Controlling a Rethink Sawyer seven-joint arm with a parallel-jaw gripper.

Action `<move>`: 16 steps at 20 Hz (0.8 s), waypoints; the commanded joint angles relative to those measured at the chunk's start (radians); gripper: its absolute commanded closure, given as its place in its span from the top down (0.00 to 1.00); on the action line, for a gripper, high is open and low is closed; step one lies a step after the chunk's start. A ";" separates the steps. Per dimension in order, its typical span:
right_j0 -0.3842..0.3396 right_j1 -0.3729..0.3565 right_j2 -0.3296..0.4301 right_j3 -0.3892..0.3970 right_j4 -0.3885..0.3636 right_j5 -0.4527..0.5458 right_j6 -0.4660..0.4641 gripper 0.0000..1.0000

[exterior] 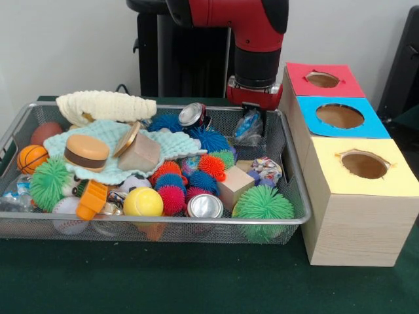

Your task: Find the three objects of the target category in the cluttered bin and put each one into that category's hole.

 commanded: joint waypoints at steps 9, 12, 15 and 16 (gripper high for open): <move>-0.022 -0.107 0.044 0.054 0.125 0.132 0.150 0.00; -0.012 -0.123 0.037 0.058 0.139 0.145 0.147 0.00; -0.023 -0.149 0.043 0.072 0.148 0.168 0.132 0.00; -0.018 -0.159 0.039 0.077 0.153 0.174 0.132 0.00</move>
